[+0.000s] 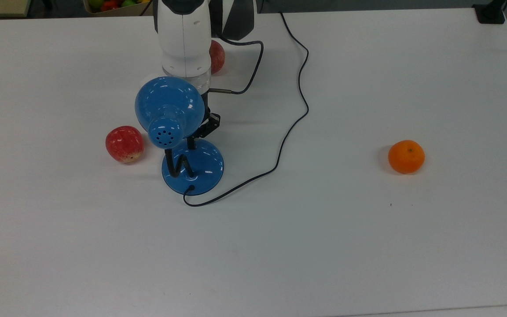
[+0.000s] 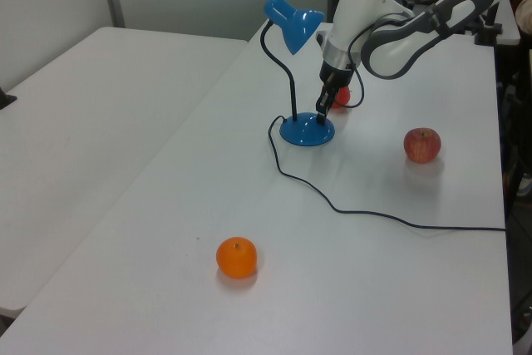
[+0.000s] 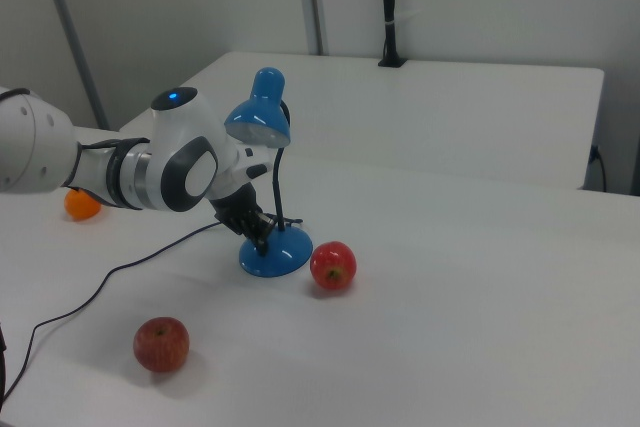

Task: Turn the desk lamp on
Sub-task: 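Press down on the switch on the lamp base with the gripper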

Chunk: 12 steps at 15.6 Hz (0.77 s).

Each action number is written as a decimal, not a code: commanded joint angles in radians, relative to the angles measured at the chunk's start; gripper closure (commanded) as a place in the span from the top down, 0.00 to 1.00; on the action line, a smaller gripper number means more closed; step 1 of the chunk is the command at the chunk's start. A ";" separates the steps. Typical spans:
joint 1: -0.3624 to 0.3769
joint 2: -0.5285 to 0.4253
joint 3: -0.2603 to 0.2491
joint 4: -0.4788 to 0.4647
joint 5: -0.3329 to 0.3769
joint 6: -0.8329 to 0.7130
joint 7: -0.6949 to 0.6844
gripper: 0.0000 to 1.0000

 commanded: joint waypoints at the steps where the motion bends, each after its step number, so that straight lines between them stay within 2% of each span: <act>1: 0.005 0.025 0.000 0.014 -0.026 0.034 0.025 0.00; 12: 0.002 0.041 0.000 0.014 -0.114 0.079 0.022 0.00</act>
